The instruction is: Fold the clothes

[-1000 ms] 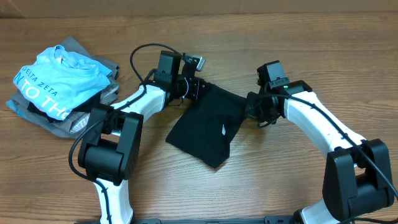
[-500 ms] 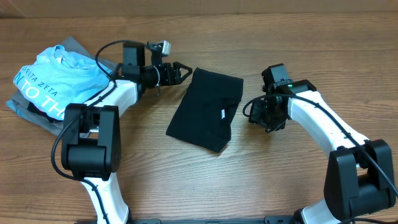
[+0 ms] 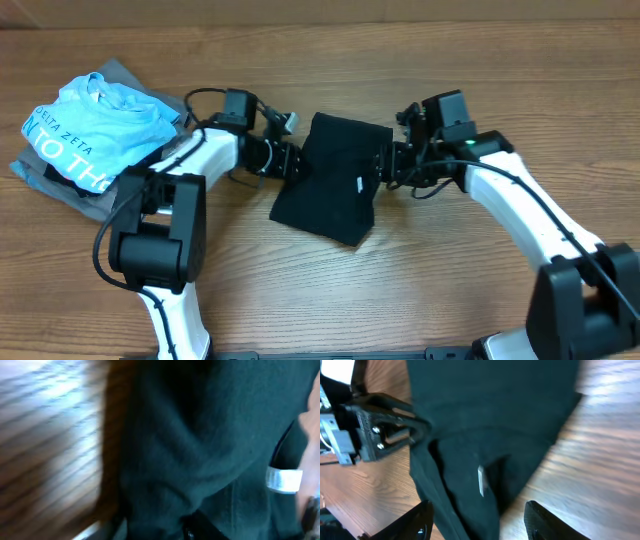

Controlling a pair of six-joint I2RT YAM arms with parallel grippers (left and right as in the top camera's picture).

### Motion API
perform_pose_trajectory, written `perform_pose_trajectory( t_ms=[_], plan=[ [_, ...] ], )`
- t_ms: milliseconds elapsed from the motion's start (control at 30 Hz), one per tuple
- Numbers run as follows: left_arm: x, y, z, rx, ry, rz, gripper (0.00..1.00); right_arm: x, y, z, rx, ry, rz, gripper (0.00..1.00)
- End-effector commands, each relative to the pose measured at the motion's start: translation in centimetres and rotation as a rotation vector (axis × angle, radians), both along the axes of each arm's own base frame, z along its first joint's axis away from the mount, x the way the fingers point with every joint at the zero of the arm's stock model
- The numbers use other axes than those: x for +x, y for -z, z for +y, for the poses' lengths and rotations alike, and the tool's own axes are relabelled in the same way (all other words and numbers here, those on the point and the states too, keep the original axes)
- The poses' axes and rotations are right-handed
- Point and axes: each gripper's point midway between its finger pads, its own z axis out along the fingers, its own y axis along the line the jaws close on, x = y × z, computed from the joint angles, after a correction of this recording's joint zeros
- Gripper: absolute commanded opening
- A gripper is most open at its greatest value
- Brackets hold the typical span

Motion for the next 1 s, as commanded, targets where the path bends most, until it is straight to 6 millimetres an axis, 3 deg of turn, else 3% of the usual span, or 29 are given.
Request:
perform_pose_trajectory(
  t_ms=[0, 33, 133, 200, 300, 367, 433, 567, 667, 867, 967],
  plan=[
    [-0.2, -1.1, -1.1, 0.056, 0.077, -0.091, 0.29, -1.2, 4.2, 1.0, -0.057, -0.001, 0.107, 0.57],
    [-0.2, -1.1, -1.2, 0.058, 0.081, -0.093, 0.28, -1.3, 4.9, 1.2, -0.07, -0.003, 0.12, 0.51],
    [-0.4, -1.1, -1.3, 0.06, 0.084, -0.088, 0.28, -1.8, 6.5, 1.4, -0.094, -0.005, 0.159, 0.14],
    [-0.5, -0.9, -1.1, 0.068, 0.08, -0.076, 0.28, -2.1, 7.5, -0.8, -0.207, 0.073, 0.195, 0.04],
    [-0.5, -0.9, -0.7, 0.07, 0.071, -0.066, 0.34, -2.6, 7.9, -4.7, -0.34, 0.178, 0.25, 0.04],
    [-0.5, -0.9, -0.5, 0.071, 0.066, -0.063, 0.39, -2.9, 7.8, -6.1, -0.355, 0.183, 0.271, 0.06],
    [-0.4, -0.9, -0.4, 0.069, 0.062, -0.062, 0.49, -3.3, 7.5, -7.5, -0.362, 0.208, 0.304, 0.24],
    [-0.3, -1.3, -0.4, 0.065, 0.054, -0.065, 0.55, -3.9, 6.8, -8.9, -0.36, 0.238, 0.341, 0.28],
    [0.0, -2.9, -0.1, 0.061, 0.046, -0.084, 0.59, -3.8, 4.6, -7.6, -0.269, 0.162, 0.297, 0.28],
    [1.4, -8.3, 0.9, 0.047, 0.011, -0.184, 0.66, -3.7, -3.8, 0.4, 0.181, -0.101, 0.092, 0.4],
    [1.7, -10.6, 1.5, 0.04, -0.008, -0.225, 0.69, -3.0, -4.8, 2.4, 0.22, -0.102, 0.051, 0.4]
  ],
)
